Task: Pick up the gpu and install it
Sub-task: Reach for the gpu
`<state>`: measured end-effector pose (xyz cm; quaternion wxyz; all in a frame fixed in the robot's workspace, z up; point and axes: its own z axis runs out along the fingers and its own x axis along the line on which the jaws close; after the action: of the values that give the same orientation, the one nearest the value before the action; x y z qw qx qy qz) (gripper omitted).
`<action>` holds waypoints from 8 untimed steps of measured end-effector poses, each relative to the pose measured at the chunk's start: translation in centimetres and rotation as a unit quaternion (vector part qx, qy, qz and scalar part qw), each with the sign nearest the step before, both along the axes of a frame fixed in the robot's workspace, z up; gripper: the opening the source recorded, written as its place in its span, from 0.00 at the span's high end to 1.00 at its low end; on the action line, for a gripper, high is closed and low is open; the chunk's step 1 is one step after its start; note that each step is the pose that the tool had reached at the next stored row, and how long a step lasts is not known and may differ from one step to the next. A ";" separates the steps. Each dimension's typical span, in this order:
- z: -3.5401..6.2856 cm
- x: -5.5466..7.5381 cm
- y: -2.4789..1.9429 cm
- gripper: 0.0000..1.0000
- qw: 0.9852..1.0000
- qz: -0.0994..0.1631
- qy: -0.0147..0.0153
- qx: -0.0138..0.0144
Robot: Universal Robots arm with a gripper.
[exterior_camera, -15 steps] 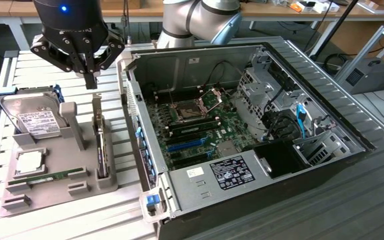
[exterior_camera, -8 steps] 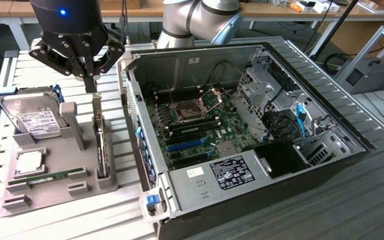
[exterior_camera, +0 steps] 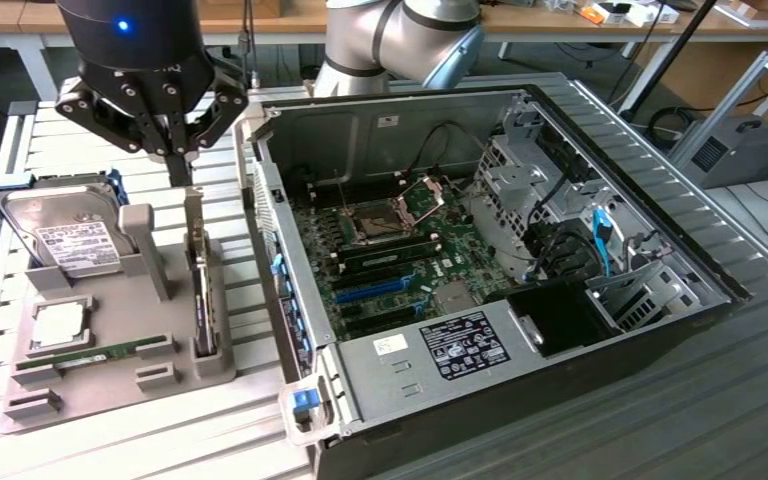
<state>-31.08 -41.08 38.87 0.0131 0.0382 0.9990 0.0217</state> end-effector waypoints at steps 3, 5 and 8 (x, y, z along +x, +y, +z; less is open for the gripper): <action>0.00 -0.1 0.00 0.89 1.000 0.000 0.000 0.000; 0.00 -0.1 -0.01 0.89 1.000 0.000 0.000 0.000; 0.00 -0.2 -0.01 0.89 1.000 0.000 0.000 0.000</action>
<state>-31.26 -41.09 38.88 0.0131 0.0382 0.9989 0.0217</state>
